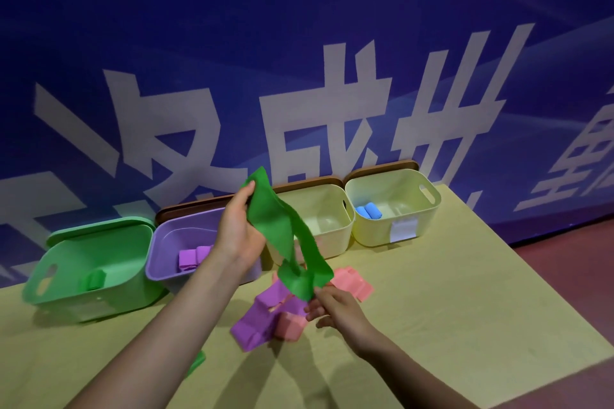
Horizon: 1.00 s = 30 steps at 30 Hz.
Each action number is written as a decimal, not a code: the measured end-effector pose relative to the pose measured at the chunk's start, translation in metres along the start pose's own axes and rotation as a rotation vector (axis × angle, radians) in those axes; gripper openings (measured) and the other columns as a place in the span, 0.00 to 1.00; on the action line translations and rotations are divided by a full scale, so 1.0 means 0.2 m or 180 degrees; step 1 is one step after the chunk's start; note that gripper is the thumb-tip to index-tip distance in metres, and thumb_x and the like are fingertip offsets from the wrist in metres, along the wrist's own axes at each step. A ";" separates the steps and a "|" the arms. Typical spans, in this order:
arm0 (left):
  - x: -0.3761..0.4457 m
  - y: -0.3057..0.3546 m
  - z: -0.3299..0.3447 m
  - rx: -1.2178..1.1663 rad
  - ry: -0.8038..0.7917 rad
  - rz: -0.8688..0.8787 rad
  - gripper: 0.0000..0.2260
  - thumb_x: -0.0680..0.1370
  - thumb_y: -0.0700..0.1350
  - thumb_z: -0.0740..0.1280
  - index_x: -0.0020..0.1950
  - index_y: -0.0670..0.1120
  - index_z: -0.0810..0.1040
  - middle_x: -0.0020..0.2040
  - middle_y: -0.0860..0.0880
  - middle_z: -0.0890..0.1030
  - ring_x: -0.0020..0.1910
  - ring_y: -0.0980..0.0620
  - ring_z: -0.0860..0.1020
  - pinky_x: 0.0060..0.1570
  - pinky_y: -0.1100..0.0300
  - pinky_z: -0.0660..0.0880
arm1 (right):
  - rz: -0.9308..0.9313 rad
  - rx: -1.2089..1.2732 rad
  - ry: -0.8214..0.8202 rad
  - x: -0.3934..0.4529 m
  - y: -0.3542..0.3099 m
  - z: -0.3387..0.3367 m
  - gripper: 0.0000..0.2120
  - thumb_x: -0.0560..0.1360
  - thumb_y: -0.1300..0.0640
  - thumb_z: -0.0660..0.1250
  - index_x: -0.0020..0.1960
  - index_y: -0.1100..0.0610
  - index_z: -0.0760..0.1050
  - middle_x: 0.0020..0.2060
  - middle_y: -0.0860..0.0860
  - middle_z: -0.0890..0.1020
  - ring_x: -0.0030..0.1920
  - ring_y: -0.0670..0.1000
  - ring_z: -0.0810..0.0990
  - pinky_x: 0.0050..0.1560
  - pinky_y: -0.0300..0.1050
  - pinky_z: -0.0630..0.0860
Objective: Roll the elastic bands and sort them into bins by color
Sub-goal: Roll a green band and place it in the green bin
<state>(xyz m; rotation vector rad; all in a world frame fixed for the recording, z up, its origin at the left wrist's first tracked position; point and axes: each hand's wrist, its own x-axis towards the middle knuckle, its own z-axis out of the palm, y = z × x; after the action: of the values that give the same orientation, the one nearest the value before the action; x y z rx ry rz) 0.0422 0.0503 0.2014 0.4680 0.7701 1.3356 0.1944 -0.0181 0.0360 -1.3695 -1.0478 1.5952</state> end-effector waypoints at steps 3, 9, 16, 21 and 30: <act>-0.01 0.01 -0.02 0.0012 0.0004 -0.0053 0.09 0.81 0.45 0.59 0.47 0.45 0.77 0.33 0.48 0.80 0.35 0.52 0.79 0.42 0.57 0.75 | -0.0017 0.0015 -0.0078 -0.02 -0.02 0.00 0.12 0.80 0.53 0.60 0.46 0.59 0.78 0.40 0.55 0.83 0.40 0.51 0.81 0.38 0.42 0.74; -0.11 -0.05 0.08 0.0199 -0.0077 -0.0226 0.09 0.81 0.45 0.59 0.46 0.45 0.76 0.31 0.49 0.78 0.29 0.55 0.78 0.35 0.60 0.74 | 0.0433 0.0266 0.0041 0.05 -0.10 0.09 0.17 0.77 0.44 0.64 0.53 0.59 0.77 0.40 0.53 0.81 0.41 0.53 0.82 0.36 0.41 0.77; -0.15 -0.01 0.03 0.0121 -0.0039 -0.0176 0.10 0.81 0.45 0.58 0.44 0.45 0.76 0.31 0.49 0.78 0.29 0.55 0.78 0.33 0.63 0.75 | 0.0118 0.0563 0.0458 0.09 -0.12 0.14 0.11 0.78 0.46 0.63 0.49 0.52 0.79 0.48 0.57 0.84 0.46 0.55 0.83 0.40 0.44 0.78; -0.10 0.08 -0.10 0.0038 0.0300 0.0048 0.11 0.82 0.45 0.57 0.44 0.46 0.75 0.28 0.50 0.78 0.28 0.55 0.77 0.39 0.59 0.72 | 0.0127 0.0501 0.0240 0.06 -0.07 0.07 0.11 0.80 0.54 0.62 0.56 0.57 0.79 0.52 0.57 0.83 0.52 0.56 0.82 0.51 0.51 0.79; 0.02 0.19 -0.21 0.0244 0.0691 0.0277 0.09 0.82 0.47 0.57 0.49 0.47 0.76 0.32 0.49 0.80 0.29 0.53 0.80 0.33 0.57 0.79 | 0.0273 0.0250 -0.0210 -0.02 -0.07 0.00 0.06 0.78 0.62 0.63 0.51 0.63 0.78 0.39 0.54 0.83 0.40 0.49 0.83 0.41 0.42 0.78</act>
<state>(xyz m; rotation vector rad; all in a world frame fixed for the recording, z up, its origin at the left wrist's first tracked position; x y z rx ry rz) -0.0151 0.0574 0.1984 0.4251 0.9923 1.4574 0.1949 -0.0157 0.0506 -1.3329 -0.9659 1.7363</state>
